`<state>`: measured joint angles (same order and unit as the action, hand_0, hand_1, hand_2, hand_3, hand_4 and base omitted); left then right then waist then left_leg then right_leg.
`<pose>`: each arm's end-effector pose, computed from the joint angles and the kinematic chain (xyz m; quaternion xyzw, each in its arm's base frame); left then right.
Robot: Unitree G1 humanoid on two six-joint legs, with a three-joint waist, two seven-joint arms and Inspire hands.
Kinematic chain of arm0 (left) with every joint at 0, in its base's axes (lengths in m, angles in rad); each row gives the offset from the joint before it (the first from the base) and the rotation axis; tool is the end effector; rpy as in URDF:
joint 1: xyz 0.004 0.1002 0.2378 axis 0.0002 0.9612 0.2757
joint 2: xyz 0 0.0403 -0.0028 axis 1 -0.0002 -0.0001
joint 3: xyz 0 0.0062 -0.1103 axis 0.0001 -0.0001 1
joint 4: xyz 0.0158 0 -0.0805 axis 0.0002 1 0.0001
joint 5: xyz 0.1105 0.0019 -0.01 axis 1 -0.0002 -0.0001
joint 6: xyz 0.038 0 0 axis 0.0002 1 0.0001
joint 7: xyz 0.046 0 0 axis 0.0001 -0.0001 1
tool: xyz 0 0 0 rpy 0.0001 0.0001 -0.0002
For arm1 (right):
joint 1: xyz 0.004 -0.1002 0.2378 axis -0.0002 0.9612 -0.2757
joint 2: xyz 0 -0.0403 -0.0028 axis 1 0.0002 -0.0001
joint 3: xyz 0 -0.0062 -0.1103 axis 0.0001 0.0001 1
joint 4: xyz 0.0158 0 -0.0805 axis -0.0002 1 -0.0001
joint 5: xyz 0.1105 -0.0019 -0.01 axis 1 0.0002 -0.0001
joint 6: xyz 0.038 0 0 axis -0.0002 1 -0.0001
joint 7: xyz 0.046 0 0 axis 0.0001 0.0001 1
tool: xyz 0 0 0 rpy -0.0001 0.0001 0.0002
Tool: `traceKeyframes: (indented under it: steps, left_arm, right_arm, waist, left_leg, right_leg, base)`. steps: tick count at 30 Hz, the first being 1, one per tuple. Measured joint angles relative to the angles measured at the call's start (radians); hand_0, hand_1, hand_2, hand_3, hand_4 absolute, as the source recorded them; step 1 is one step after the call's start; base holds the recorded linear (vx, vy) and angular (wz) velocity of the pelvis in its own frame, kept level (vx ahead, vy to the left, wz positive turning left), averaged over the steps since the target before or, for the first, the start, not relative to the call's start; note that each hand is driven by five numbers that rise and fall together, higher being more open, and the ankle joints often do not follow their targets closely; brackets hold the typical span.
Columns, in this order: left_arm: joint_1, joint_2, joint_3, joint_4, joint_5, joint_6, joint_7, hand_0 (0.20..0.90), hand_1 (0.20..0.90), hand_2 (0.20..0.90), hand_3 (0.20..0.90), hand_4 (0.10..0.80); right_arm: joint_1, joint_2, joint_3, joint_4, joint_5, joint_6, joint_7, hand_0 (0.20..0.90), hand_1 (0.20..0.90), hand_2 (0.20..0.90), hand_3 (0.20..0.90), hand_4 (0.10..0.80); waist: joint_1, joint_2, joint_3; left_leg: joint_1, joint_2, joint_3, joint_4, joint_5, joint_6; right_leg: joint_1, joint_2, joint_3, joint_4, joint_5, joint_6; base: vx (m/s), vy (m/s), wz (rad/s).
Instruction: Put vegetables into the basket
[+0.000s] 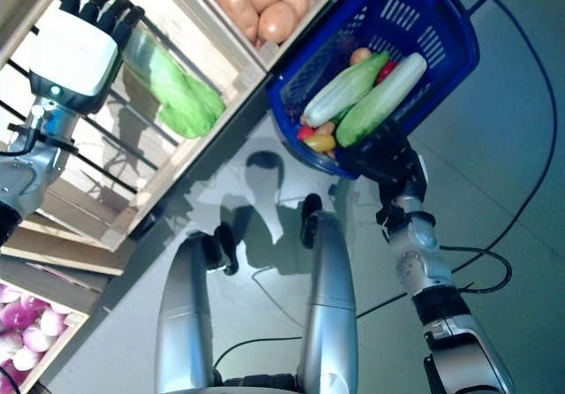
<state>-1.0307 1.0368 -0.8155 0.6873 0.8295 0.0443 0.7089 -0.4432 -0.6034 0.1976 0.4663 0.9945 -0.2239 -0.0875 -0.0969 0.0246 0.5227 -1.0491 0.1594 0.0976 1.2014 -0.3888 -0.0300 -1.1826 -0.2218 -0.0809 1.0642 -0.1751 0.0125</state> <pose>0.3376 0.2944 0.2206 0.8307 -0.2929 0.1972 0.4303 0.2943 -0.2542 0.0945 0.1704 -0.0708 -0.0643 0.9807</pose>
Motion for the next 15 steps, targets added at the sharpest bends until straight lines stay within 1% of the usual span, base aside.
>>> traceKeyframes:
  steps: [4,8,9,12,15]
  left_arm:
    - [-0.061,0.000,-0.061,0.009,0.001,0.007,-0.012,0.900,0.900,0.900,0.900,0.800]
    - [-0.139,0.000,-0.111,0.039,0.003,0.007,-0.074,0.900,0.900,0.900,0.900,0.800]
    - [-0.153,0.000,-0.123,0.044,0.002,0.007,-0.091,0.900,0.900,0.900,0.900,0.800]
    - [-0.165,-0.003,-0.139,0.077,0.002,0.007,-0.146,0.900,0.900,0.900,0.900,0.800]
    - [-0.184,-0.007,-0.170,0.076,0.002,-0.008,-0.175,0.900,0.900,0.900,0.900,0.800]
  right_arm:
    - [-0.009,-0.029,0.000,0.000,0.007,0.000,0.000,0.900,0.900,0.900,0.900,0.800]
    - [-0.036,-0.036,0.000,0.000,0.044,0.000,0.000,0.900,0.900,0.900,0.900,0.800]
    - [-0.039,-0.036,0.000,0.002,0.044,0.000,0.000,0.900,0.900,0.900,0.900,0.800]
    - [-0.053,-0.036,0.000,0.003,0.044,0.000,0.000,0.900,0.900,0.900,0.900,0.800]
    - [-0.059,-0.050,0.001,0.009,0.044,0.000,0.000,0.900,0.900,0.900,0.900,0.800]
  waist:
    - [0.000,0.000,0.000]
    - [-0.002,0.000,0.000]
    - [-0.011,0.000,0.000]
    - [-0.029,-0.001,0.000]
    - [-0.028,0.000,0.000]
  left_leg:
    - [-0.028,0.004,-0.005,0.018,-0.001,0.002]
    - [-0.054,0.017,0.001,0.018,-0.003,0.004]
    - [-0.057,0.017,0.005,0.017,-0.004,0.006]
    - [-0.058,0.018,0.015,0.014,-0.009,0.009]
    - [-0.051,0.021,0.027,0.010,-0.014,0.008]
  right_leg:
    - [-0.022,0.003,-0.002,0.007,0.001,0.001]
    - [-0.046,0.005,-0.010,-0.012,0.009,0.013]
    - [-0.050,0.005,-0.009,-0.013,0.015,0.012]
    - [-0.056,0.007,-0.001,-0.015,0.018,0.011]
    - [-0.059,0.013,0.010,-0.018,0.022,0.009]
  base:
    - [-0.001,0.003,-0.01]
    - [-0.001,0.014,-0.12]
    - [0.005,0.027,-0.04]
    - [-0.002,0.011,-0.02]
    - [-0.005,0.020,-0.09]
